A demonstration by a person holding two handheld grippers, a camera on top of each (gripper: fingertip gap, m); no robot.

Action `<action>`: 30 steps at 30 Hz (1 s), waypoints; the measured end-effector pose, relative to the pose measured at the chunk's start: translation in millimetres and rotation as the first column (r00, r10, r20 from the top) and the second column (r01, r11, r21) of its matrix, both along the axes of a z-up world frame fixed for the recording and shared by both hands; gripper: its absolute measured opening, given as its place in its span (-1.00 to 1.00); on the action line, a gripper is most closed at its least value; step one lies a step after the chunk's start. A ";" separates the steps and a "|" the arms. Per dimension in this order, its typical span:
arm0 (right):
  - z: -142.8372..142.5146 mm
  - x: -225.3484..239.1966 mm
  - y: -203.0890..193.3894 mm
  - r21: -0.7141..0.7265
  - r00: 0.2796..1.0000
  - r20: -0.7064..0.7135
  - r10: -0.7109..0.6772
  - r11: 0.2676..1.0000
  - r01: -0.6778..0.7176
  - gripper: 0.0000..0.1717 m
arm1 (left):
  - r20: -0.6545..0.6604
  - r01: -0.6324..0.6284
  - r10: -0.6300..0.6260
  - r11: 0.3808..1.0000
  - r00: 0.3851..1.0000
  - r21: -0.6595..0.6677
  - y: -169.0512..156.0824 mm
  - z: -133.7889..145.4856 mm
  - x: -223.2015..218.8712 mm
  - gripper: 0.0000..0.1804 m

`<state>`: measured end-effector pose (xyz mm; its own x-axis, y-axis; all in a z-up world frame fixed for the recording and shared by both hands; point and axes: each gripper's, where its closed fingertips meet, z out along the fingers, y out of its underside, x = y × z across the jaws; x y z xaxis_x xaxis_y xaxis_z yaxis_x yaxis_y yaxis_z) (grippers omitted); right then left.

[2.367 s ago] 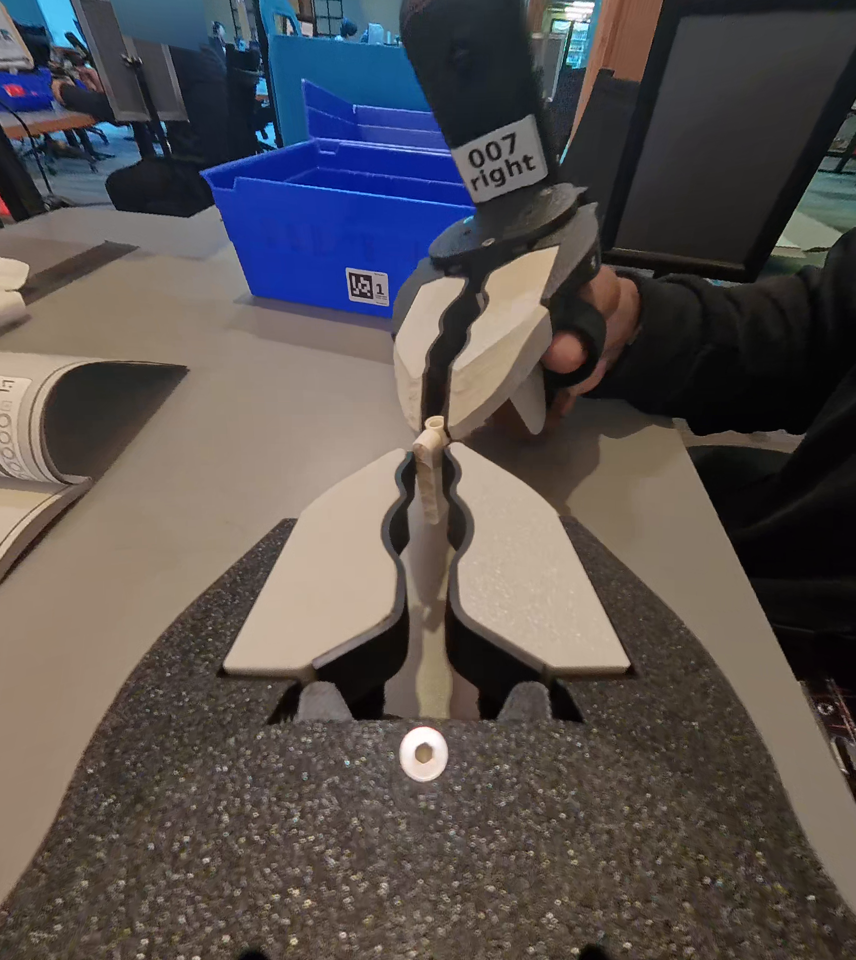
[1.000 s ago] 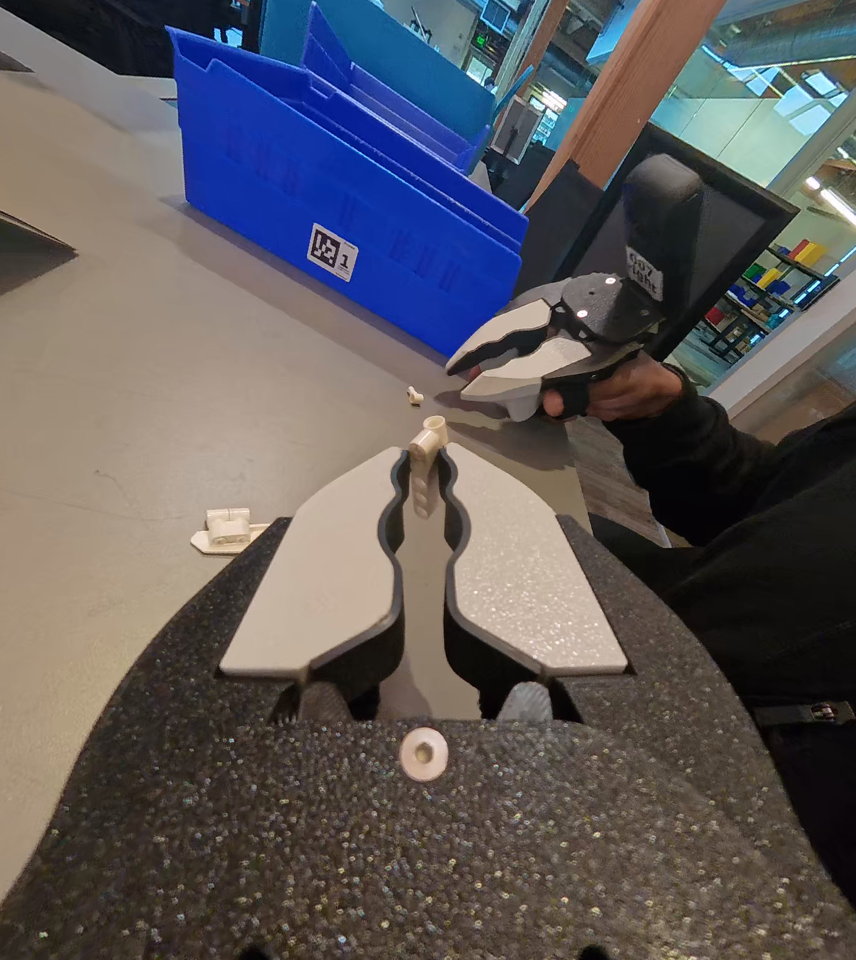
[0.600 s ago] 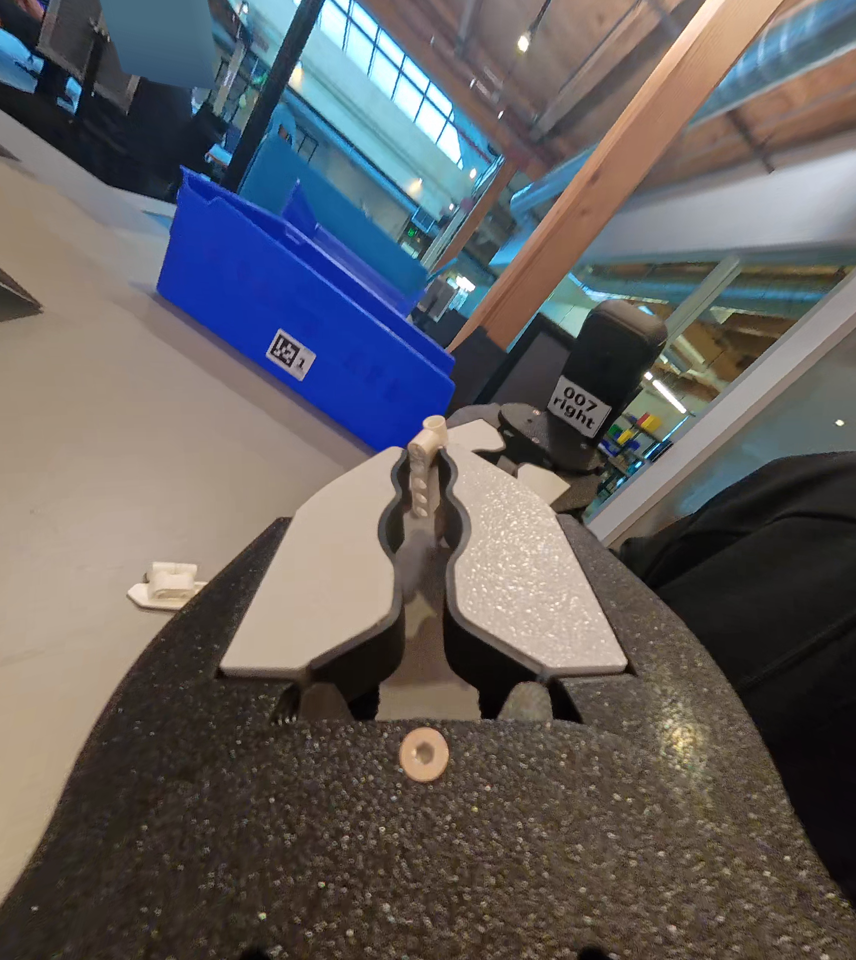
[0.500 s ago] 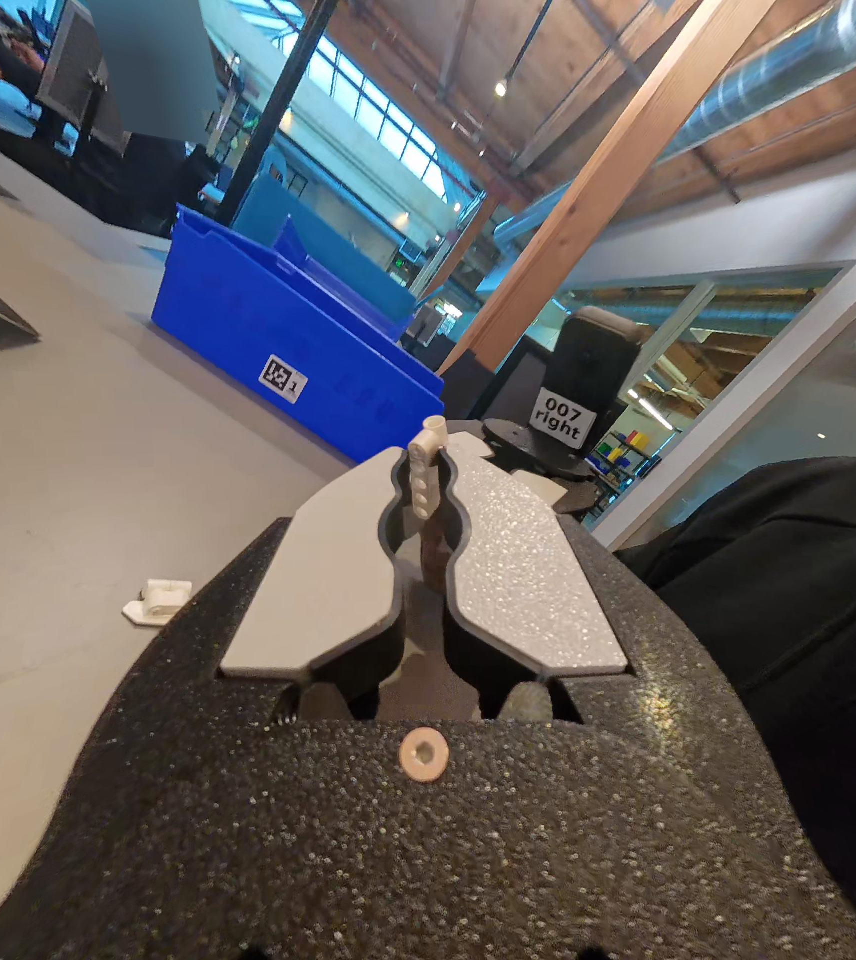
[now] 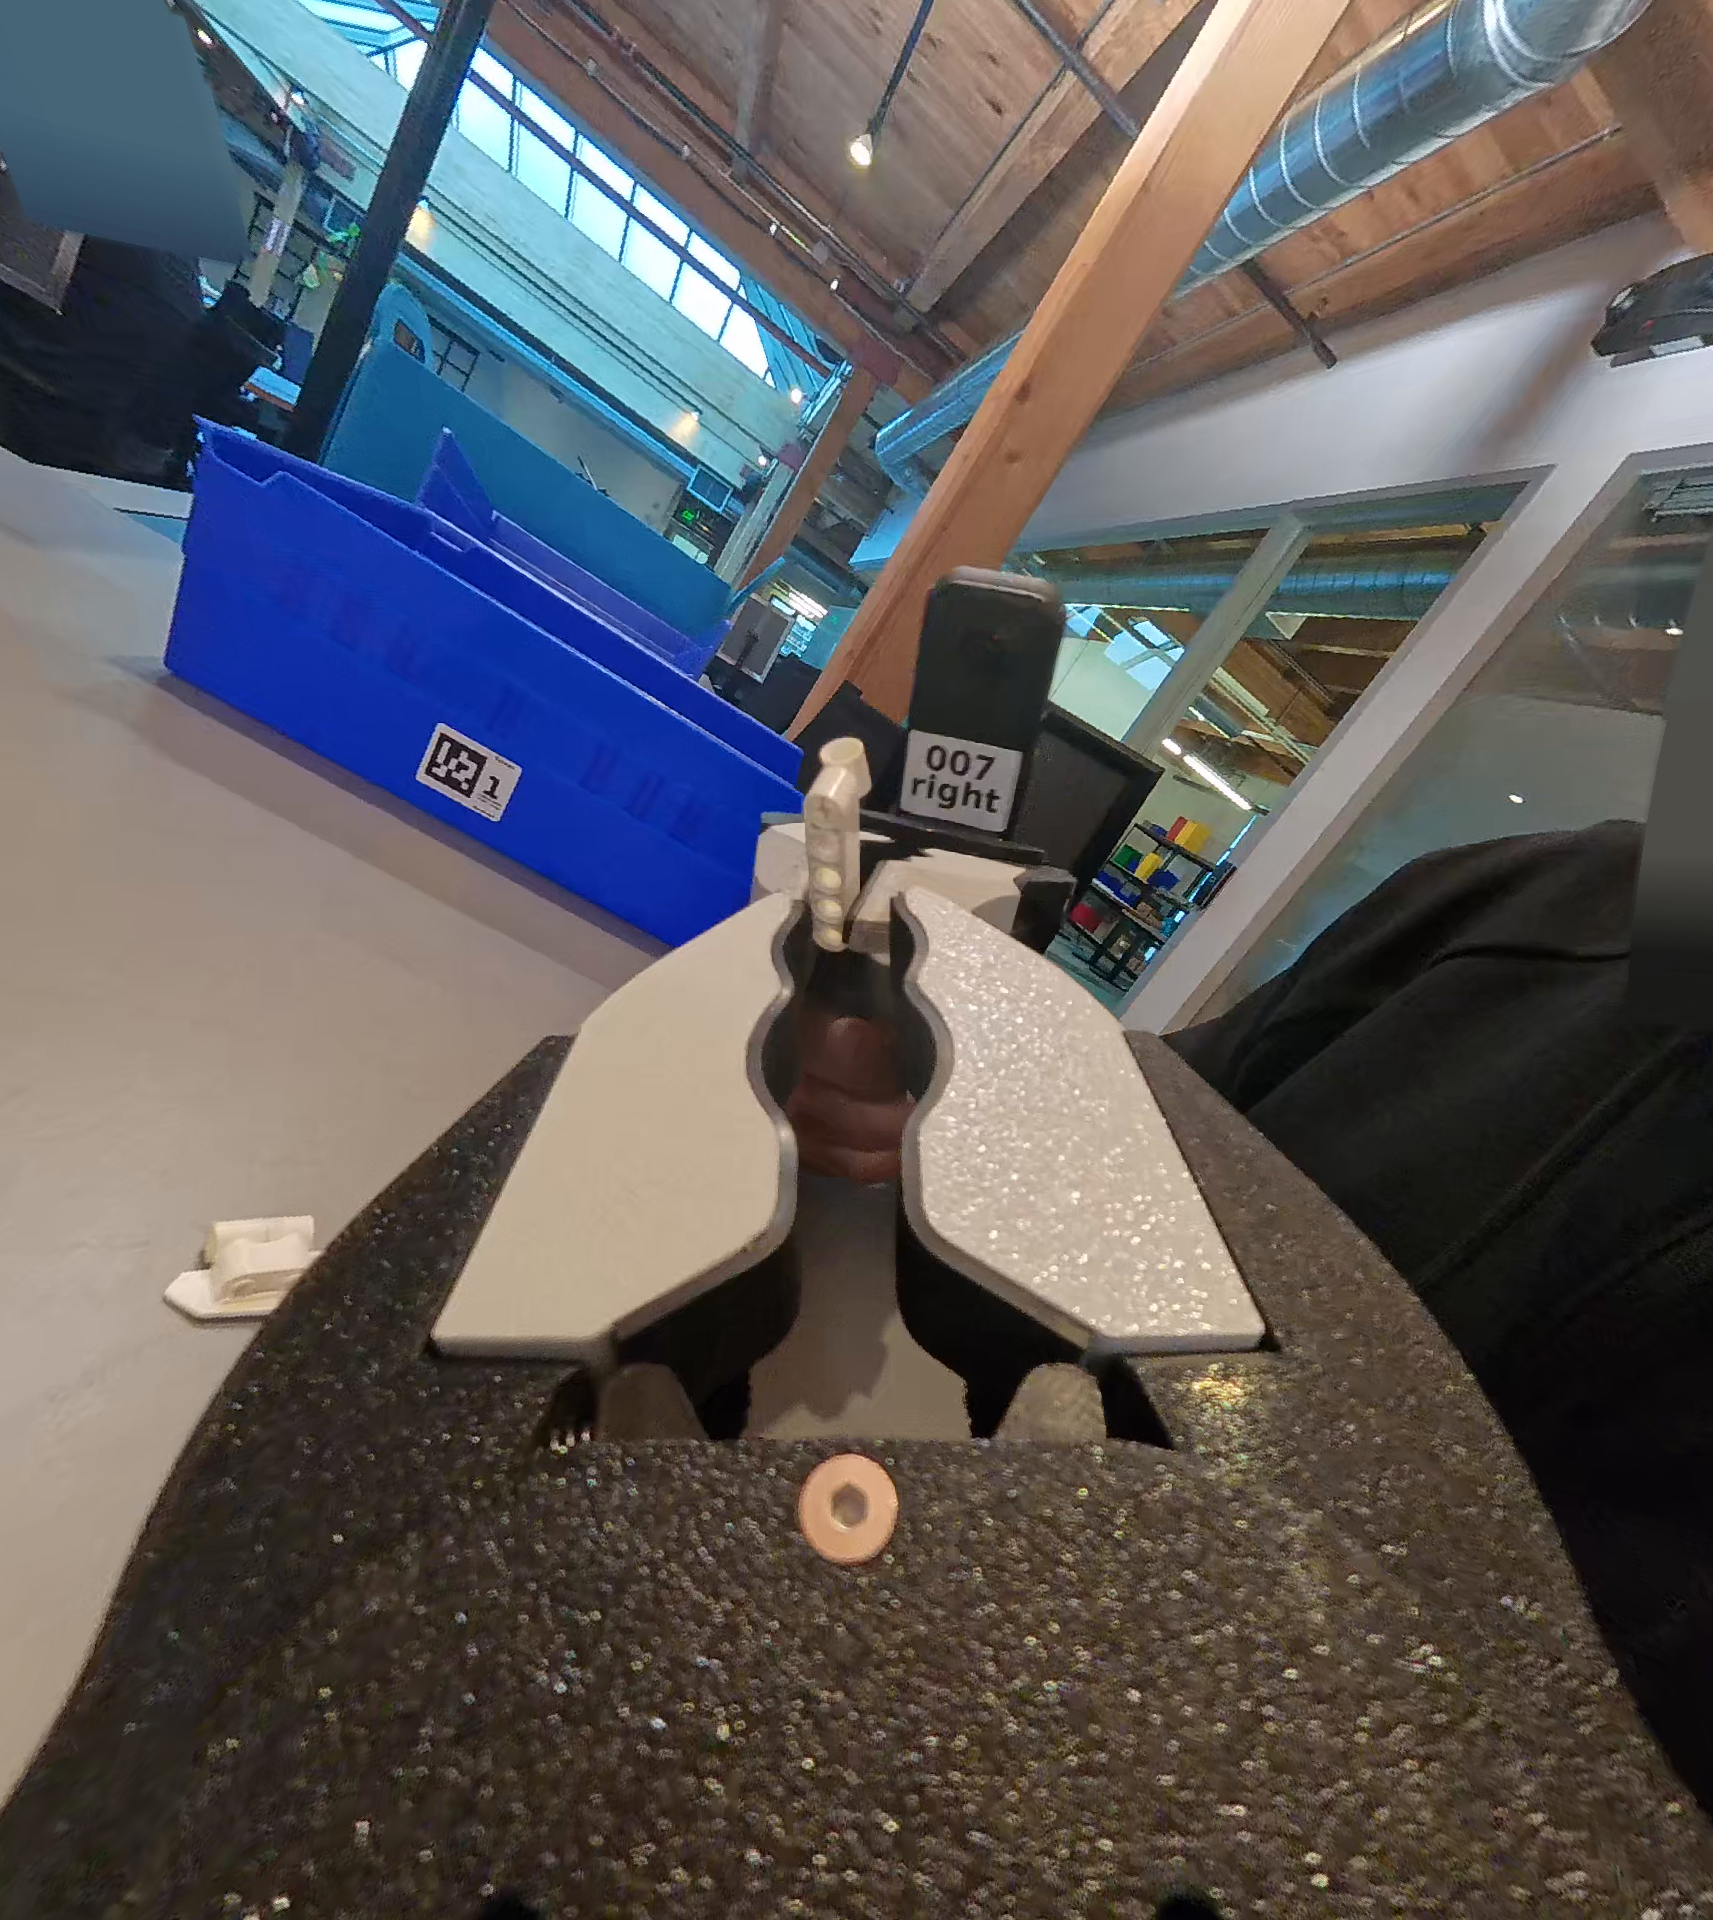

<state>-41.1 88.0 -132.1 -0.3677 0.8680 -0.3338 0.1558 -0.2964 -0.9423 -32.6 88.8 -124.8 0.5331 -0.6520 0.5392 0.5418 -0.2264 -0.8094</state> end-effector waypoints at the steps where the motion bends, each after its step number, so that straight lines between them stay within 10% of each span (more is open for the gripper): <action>1: 0.5 0.0 -0.6 -0.032 1.000 -0.003 0.014 0.999 -0.014 -0.91 | 0.008 0.004 -0.004 1.000 1.000 0.001 0.4 0.7 1.7 -0.84; 15: -0.8 -3.9 -13.6 -0.195 0.995 -0.028 0.098 0.976 -0.101 -0.91 | 0.090 -0.012 0.012 1.000 0.996 0.000 1.2 5.2 -0.9 -0.91; 30: 12.0 18.1 -15.4 -0.030 0.959 -0.041 0.282 0.959 -0.283 -0.78 | -0.362 0.044 -0.027 0.998 0.932 0.038 -12.4 -13.1 24.4 -0.92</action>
<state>-23.0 72.6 -120.1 -0.6085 0.7151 -0.3440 0.2041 -0.2779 -0.9387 -8.2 76.4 -137.9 0.6625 -0.6929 0.2846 0.2032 -0.1995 -0.9586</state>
